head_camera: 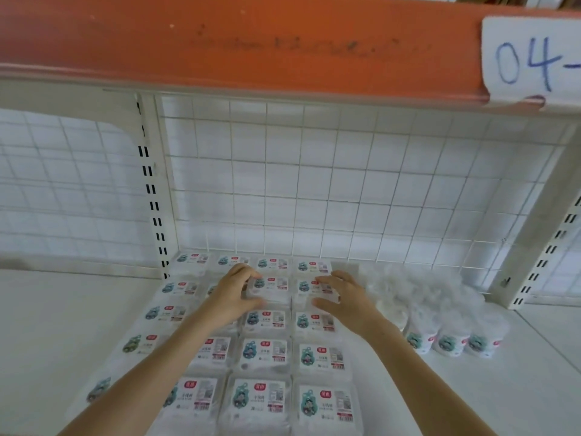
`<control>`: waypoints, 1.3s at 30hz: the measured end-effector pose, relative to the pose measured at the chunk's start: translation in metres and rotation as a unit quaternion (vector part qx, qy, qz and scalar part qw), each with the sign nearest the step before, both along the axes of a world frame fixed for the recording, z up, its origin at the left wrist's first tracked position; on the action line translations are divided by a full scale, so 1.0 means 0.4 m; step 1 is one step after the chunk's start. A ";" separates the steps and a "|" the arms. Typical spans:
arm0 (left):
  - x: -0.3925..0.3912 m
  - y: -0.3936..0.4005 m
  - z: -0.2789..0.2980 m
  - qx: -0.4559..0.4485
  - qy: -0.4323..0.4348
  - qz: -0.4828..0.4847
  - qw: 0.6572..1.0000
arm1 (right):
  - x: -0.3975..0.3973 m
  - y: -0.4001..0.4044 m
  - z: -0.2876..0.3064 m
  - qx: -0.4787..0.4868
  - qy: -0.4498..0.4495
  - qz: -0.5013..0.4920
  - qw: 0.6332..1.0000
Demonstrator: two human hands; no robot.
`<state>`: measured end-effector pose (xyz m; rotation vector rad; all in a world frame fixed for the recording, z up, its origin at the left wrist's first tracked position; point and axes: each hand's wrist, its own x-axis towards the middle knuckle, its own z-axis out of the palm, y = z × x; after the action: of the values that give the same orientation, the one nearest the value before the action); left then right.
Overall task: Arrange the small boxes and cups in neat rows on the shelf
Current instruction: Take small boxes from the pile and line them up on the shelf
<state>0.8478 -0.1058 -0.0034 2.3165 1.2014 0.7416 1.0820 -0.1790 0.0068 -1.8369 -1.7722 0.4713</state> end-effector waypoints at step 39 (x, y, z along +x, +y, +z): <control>-0.259 -0.821 -0.161 0.076 0.097 0.188 0.974 | -0.256 -0.629 -0.126 0.129 -0.150 0.268 0.943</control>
<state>0.7441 -0.4343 -0.0676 2.3538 1.7612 0.7664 0.9797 -0.4308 -0.0436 -1.2816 -2.4248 0.1389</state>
